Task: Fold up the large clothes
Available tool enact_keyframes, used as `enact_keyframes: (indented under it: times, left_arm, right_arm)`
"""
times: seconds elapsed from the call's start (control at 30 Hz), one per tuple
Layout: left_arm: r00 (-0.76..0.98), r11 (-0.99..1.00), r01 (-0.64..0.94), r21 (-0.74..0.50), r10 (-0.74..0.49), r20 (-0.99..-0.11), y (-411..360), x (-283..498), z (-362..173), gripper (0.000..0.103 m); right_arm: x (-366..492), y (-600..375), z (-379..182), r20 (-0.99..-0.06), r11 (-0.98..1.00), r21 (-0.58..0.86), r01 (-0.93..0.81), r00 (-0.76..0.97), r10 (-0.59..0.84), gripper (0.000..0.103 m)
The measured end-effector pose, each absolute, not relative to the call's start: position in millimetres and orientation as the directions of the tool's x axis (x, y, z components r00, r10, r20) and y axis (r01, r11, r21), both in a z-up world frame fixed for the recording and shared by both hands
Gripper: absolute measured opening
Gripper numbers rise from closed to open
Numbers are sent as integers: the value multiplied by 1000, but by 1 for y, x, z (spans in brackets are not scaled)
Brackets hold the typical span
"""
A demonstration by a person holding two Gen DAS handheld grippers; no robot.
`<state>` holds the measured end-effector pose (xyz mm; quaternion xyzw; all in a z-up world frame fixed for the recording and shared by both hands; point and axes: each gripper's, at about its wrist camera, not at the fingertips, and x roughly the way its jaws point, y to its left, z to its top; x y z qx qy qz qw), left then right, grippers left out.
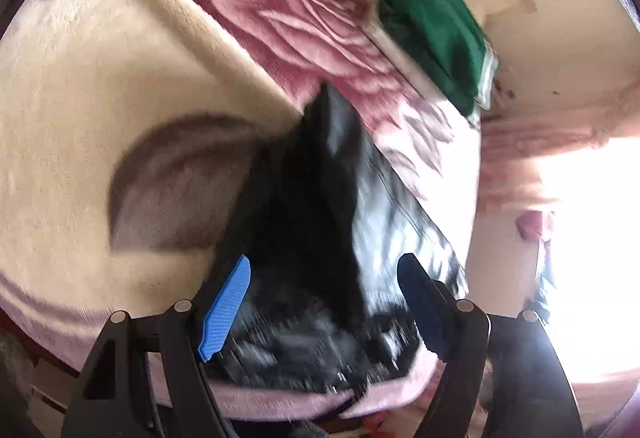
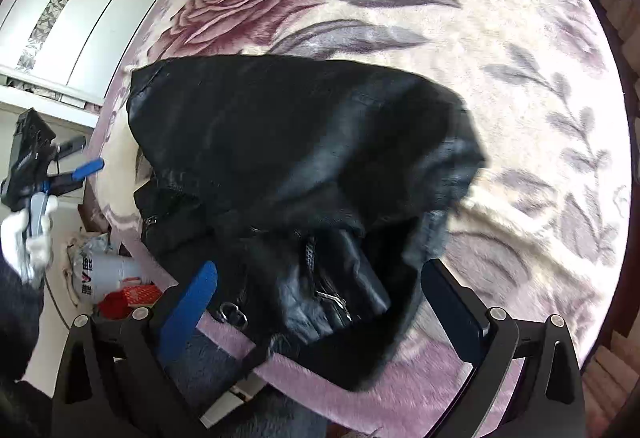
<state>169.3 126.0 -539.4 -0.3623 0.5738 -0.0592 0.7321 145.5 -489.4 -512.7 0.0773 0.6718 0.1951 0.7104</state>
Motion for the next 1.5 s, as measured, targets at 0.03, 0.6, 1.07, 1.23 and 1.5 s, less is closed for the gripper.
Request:
enact_keyframes:
  times: [0.03, 0.6, 1.07, 1.23, 1.5]
  left_arm:
    - [342, 725, -329, -604, -505, -792, 127, 181, -543, 74]
    - [413, 672, -353, -652, -513, -752, 102, 187, -613, 12]
    - [290, 681, -338, -650, -581, -760, 144, 170, -603, 51]
    - [345, 842, -236, -485, -394, -852, 134, 169, -534, 48]
    - [221, 934, -12, -358, -347, -912, 26, 243, -590, 24]
  right_arm:
    - [148, -498, -514, -918, 912, 389, -128, 23, 395, 103]
    - [192, -568, -594, -709, 539, 690, 482, 301, 638, 8]
    - [189, -568, -615, -823, 671, 531, 518, 125, 554, 50]
    - [182, -561, -546, -918, 829, 395, 396, 148, 367, 55]
    - [260, -431, -551, -933, 929, 359, 86, 64, 355, 55]
